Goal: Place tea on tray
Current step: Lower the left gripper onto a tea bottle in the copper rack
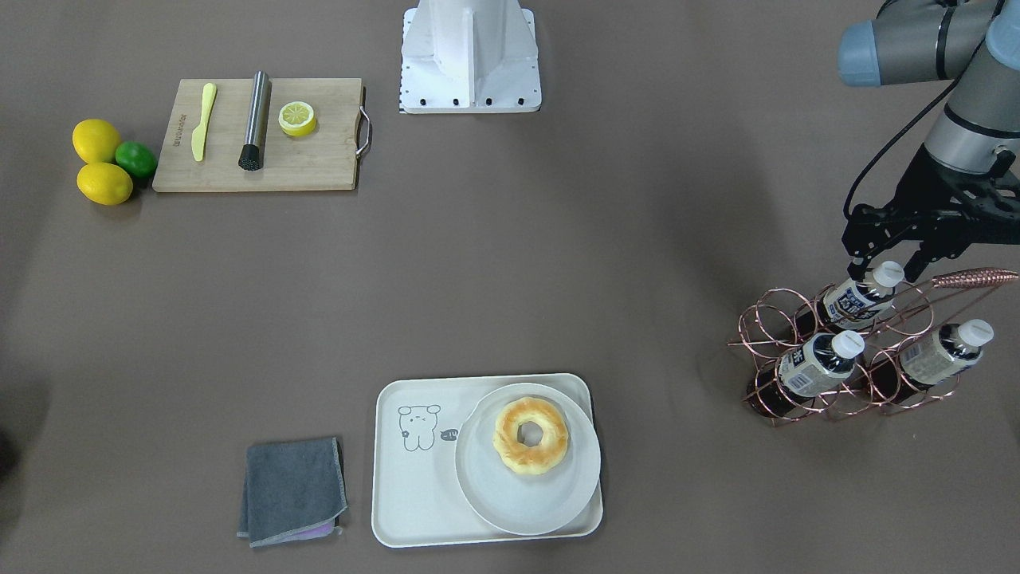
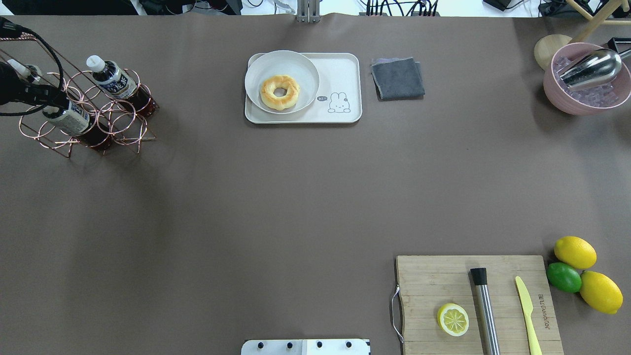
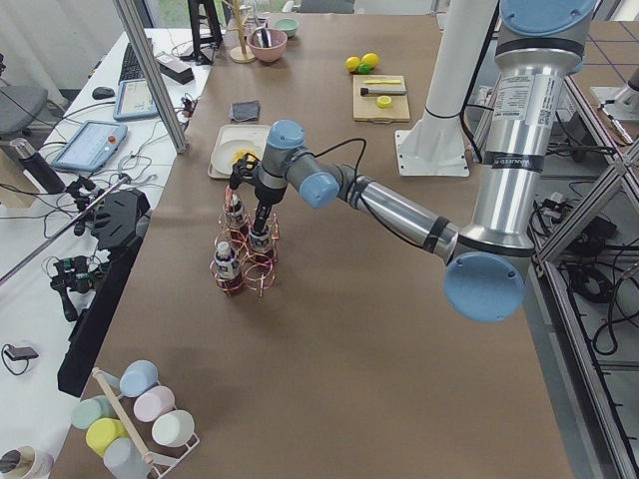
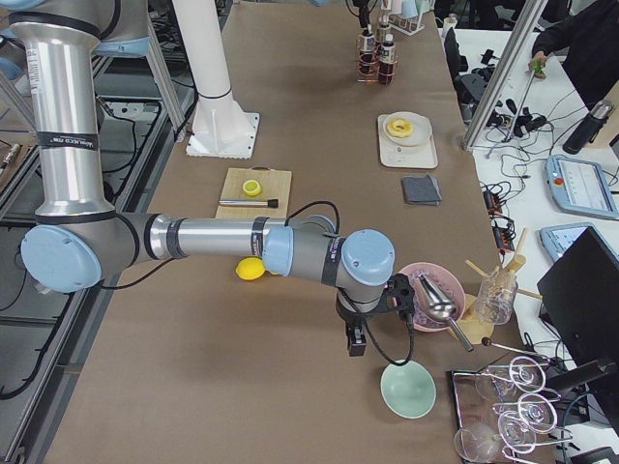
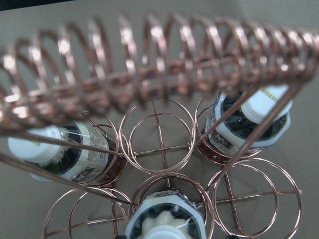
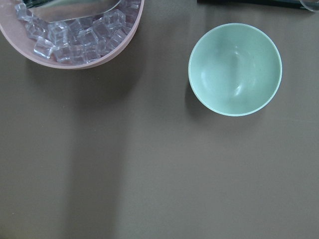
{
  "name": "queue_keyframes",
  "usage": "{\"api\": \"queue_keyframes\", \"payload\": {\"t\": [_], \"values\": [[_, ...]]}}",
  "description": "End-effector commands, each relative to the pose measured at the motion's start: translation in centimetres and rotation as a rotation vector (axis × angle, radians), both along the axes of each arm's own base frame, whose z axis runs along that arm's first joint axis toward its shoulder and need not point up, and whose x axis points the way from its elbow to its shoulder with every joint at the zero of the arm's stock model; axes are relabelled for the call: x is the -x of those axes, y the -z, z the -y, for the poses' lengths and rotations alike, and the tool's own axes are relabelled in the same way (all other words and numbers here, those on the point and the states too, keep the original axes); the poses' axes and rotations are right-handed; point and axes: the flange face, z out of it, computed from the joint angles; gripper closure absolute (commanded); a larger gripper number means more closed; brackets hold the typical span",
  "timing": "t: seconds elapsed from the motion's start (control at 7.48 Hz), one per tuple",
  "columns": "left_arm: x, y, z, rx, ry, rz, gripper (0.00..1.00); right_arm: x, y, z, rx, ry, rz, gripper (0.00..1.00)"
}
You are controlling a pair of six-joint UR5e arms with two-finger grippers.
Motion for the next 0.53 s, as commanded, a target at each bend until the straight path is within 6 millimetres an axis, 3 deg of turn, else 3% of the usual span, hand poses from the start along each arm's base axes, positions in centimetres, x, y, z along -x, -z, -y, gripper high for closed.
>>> {"api": "queue_keyframes", "payload": {"t": [0.0, 0.13, 0.4], "values": [[1.6, 0.3, 0.0, 0.012, -0.017, -0.041, 0.93, 0.0, 0.2, 0.1, -0.004, 0.000, 0.001, 0.00], [3.6, -1.2, -0.2, 0.007, -0.037, -0.028, 1.00, 0.0, 0.3, 0.1, -0.005, 0.000, 0.000, 0.00], [5.9, -1.1, 0.1, -0.008, -0.034, -0.034, 1.00, 0.0, 0.3, 0.1, -0.004, -0.001, 0.000, 0.00]]}}
